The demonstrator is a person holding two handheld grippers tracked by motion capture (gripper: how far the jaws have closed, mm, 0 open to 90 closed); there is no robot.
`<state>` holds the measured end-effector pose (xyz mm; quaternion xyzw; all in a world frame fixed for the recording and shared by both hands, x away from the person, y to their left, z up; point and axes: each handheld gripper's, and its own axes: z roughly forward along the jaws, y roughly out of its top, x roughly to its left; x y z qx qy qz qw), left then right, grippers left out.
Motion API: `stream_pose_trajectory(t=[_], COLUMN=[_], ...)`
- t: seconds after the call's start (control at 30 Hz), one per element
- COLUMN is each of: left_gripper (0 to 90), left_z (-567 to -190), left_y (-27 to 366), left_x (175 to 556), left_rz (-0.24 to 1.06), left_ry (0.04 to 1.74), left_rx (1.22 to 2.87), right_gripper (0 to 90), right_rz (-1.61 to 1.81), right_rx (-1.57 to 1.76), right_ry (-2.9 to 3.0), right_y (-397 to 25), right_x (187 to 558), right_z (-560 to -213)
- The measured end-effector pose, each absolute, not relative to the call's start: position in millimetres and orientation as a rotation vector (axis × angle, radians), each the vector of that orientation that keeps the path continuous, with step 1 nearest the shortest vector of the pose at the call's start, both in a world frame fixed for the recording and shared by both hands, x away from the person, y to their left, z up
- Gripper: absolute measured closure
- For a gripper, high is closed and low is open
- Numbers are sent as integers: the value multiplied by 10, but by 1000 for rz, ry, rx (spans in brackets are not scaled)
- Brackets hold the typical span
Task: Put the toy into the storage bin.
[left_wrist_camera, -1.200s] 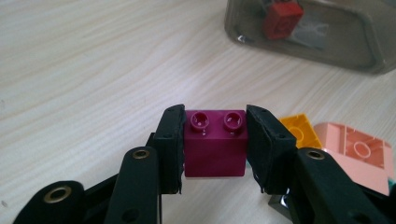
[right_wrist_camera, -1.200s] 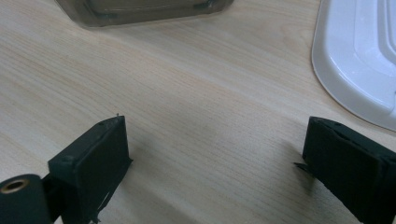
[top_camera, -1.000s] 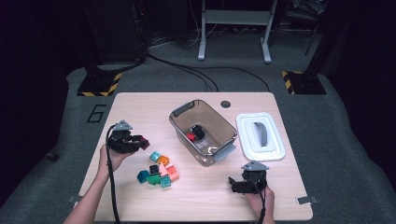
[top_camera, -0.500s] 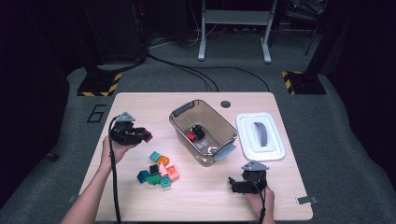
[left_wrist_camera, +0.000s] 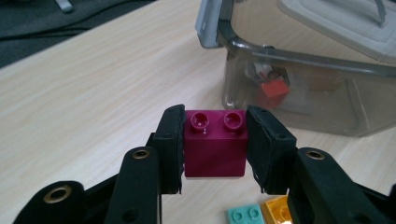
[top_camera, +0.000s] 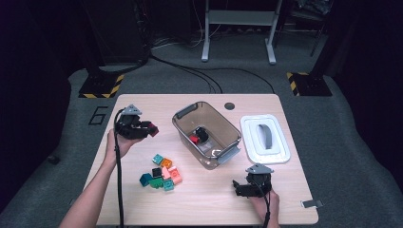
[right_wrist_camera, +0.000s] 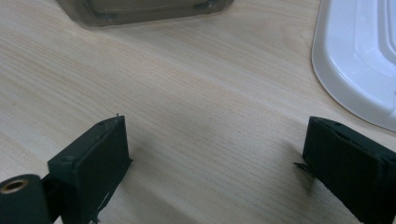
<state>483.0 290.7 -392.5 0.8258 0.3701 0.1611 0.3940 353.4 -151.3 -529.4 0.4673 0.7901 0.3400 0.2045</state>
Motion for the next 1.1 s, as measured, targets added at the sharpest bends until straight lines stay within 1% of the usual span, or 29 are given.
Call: stream_pose_trajectory(t=[0.63, 1.1], left_gripper=[593, 593], left_z=[-3455, -3351], left_y=[2560, 2144], left_x=[5012, 5110], left_rz=[456, 449], left_ry=[854, 792], left_rx=[2119, 2149], right_gripper=[62, 62], right_rz=[947, 947], right_rx=[1304, 1304], right_ry=[2204, 2204], right_y=[-1513, -1513], right_x=[3533, 3533], right_z=[-5293, -5293])
